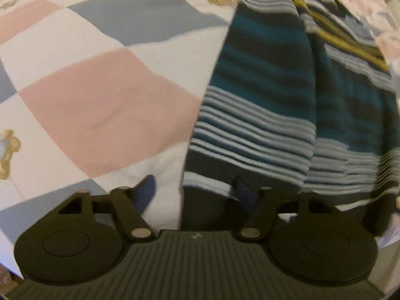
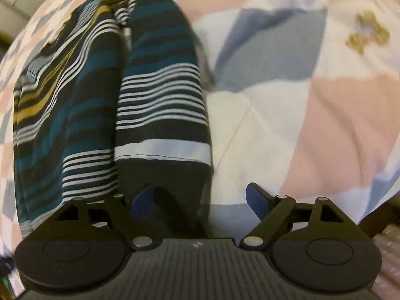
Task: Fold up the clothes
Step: 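Lower the sweater onto the bed with both tools, laying it flat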
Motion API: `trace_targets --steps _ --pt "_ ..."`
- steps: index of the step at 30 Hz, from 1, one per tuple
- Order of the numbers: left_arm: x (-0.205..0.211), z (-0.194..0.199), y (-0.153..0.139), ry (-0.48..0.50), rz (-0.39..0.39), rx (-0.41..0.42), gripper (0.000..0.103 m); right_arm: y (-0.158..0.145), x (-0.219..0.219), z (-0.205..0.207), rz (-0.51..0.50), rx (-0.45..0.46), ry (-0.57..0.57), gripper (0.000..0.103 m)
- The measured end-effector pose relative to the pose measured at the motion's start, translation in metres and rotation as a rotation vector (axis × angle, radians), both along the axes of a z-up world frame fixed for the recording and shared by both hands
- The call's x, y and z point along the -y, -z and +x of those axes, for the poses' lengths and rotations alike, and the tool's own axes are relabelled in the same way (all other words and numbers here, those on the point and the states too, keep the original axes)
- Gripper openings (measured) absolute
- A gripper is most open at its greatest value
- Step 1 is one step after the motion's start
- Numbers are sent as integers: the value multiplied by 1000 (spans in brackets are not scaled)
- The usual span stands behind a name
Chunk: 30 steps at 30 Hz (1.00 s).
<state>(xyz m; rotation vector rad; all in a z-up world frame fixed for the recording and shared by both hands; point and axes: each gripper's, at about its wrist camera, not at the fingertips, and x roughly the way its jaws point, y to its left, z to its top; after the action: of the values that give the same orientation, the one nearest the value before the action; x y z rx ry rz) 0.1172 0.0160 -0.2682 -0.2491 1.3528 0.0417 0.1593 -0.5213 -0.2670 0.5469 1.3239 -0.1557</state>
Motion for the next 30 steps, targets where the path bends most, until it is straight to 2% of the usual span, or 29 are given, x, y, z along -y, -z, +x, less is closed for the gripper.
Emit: trace_targets --steps 1,2,3,4,5,7,10,12,14,16,17,18,19,20,22,25,26,28,30 --pt "5 -2 0 27 14 18 21 5 -1 -2 16 8 19 82" --pt "8 -1 -9 62 28 33 8 9 -1 -4 33 15 36 62" --pt "11 0 -17 96 42 48 5 10 -2 -4 60 21 40 27" --pt "13 1 -25 130 57 63 5 8 -2 -3 105 32 39 10" --pt "5 4 -40 140 89 92 5 0 -2 -2 106 42 27 6" --pt "-12 10 -70 158 155 150 5 -23 -1 2 57 72 -41 6" --pt "-65 29 -129 75 311 245 6 -76 26 10 11 157 -64 5" --pt "-99 42 -156 10 410 260 8 -119 60 18 -77 226 -58 5" --pt "-122 50 -164 -36 473 207 17 -154 103 25 -208 266 -24 5" --pt "-130 47 -164 -93 506 180 35 -165 142 32 -289 235 19 8" --pt "-128 39 -162 -126 492 171 42 -170 161 36 -326 217 40 20" --pt "-127 32 -160 -158 476 161 53 -168 172 37 -340 182 58 41" --pt "-118 20 -155 -181 421 157 53 -164 180 34 -369 143 75 53" --pt "-109 9 -150 -202 364 153 53 -160 177 25 -370 146 78 64" --pt "-78 -12 -132 -200 173 129 53 -151 172 6 -361 151 84 64" --pt "-26 -38 -99 -205 -109 84 58 -114 143 -31 -81 151 53 63" --pt "-12 -44 -88 -226 -176 69 58 -96 125 -42 21 131 22 63" --pt "15 -56 -67 -267 -310 38 58 -67 88 -52 146 86 -36 63" --pt "29 -61 -54 -302 -339 30 59 -45 53 -57 186 54 -105 63"
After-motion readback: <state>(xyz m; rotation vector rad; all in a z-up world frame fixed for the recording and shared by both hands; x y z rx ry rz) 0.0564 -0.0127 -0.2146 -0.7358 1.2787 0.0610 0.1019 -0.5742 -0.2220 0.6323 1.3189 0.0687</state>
